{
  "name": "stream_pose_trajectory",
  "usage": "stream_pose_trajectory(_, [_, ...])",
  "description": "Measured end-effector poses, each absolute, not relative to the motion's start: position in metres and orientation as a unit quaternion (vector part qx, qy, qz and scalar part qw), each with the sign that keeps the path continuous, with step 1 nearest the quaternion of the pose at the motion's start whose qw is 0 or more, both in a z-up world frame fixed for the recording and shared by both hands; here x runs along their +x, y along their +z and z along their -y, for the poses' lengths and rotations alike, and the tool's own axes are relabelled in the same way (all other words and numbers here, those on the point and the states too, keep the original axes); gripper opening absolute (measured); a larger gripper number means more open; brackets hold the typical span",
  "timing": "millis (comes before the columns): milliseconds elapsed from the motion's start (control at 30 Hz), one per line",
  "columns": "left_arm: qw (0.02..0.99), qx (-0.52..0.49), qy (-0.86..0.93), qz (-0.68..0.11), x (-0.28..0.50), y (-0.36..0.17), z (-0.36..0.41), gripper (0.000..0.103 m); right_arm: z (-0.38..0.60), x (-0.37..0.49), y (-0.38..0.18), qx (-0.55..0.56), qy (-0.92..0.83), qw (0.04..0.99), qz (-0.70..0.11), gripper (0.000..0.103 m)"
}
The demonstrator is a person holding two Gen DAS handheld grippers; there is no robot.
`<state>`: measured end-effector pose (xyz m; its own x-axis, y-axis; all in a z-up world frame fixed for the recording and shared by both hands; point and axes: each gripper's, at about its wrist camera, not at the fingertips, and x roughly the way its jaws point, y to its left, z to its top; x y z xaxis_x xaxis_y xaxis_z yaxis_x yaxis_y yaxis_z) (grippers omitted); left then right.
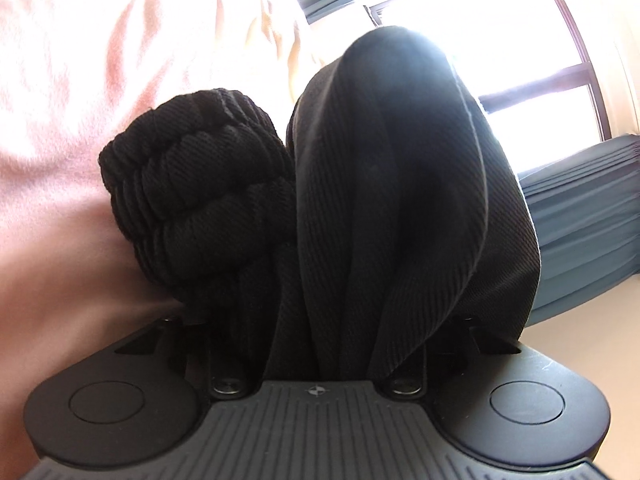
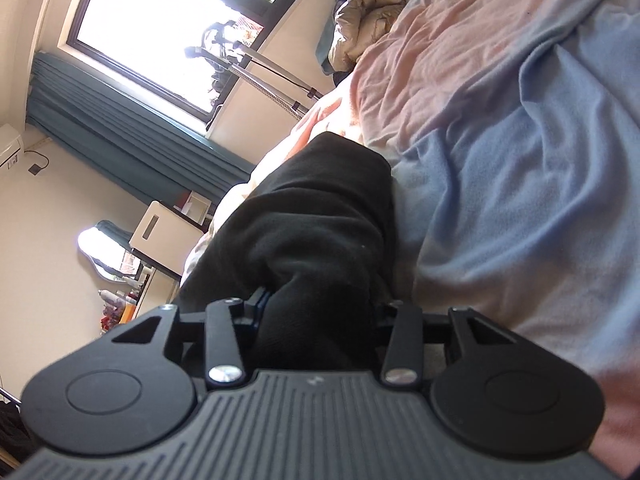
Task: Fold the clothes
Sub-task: 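Lift the sweatpants bundle with the left gripper and carry it across the bed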
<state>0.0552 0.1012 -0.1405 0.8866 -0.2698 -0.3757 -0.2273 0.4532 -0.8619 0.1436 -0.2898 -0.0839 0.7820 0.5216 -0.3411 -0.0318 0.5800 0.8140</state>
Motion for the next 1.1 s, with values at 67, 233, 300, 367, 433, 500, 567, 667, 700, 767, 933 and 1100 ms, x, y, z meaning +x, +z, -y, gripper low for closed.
stream_pose_trajectory(67, [0.821, -0.521, -0.022, -0.232, 0.051, -0.131, -0.099, 0.045, 0.293, 0.135, -0.067, 0.427, 0.168, 0.848, -0.266, 0.041])
stream_pose_trajectory(233, [0.809, -0.541, -0.059, -0.223, 0.039, -0.101, -0.082, 0.045, 0.307, 0.106, -0.019, 0.415, 0.168, 0.87, -0.207, 0.041])
stream_pose_trajectory(300, [0.81, -0.54, -0.077, -0.217, 0.036, -0.085, -0.069, 0.045, 0.317, 0.095, 0.002, 0.409, 0.165, 0.879, -0.181, 0.041])
stream_pose_trajectory(367, [0.813, -0.535, -0.099, -0.208, 0.034, -0.069, -0.053, 0.045, 0.329, 0.084, 0.021, 0.406, 0.163, 0.886, -0.153, 0.041])
stream_pose_trajectory(433, [0.819, -0.525, -0.124, -0.198, 0.033, -0.053, -0.033, 0.045, 0.351, 0.071, 0.037, 0.411, 0.159, 0.889, -0.124, 0.041])
stream_pose_trajectory(500, [0.822, -0.514, -0.15, -0.193, 0.036, -0.039, -0.01, 0.046, 0.374, 0.057, 0.052, 0.414, 0.152, 0.892, -0.095, 0.041])
stream_pose_trajectory(567, [0.822, -0.506, -0.177, -0.194, 0.041, -0.03, 0.015, 0.046, 0.398, 0.045, 0.063, 0.417, 0.142, 0.895, -0.067, 0.041])
stream_pose_trajectory(667, [0.817, -0.495, -0.218, -0.2, 0.054, -0.027, 0.068, 0.046, 0.436, 0.028, 0.076, 0.422, 0.12, 0.898, -0.029, 0.041])
stream_pose_trajectory(700, [0.814, -0.493, -0.231, -0.203, 0.058, -0.027, 0.083, 0.046, 0.45, 0.024, 0.078, 0.422, 0.109, 0.9, -0.016, 0.041])
stream_pose_trajectory(767, [0.806, -0.492, -0.253, -0.209, 0.068, -0.034, 0.111, 0.046, 0.475, 0.016, 0.08, 0.422, 0.088, 0.902, 0.006, 0.041])
stream_pose_trajectory(933, [0.782, -0.496, -0.298, -0.232, 0.112, -0.053, 0.177, 0.047, 0.528, 0.012, 0.071, 0.425, 0.027, 0.903, 0.049, 0.042])
stream_pose_trajectory(1100, [0.787, -0.468, -0.309, -0.257, 0.175, -0.062, 0.225, 0.047, 0.57, 0.027, 0.042, 0.427, -0.019, 0.902, 0.055, 0.042])
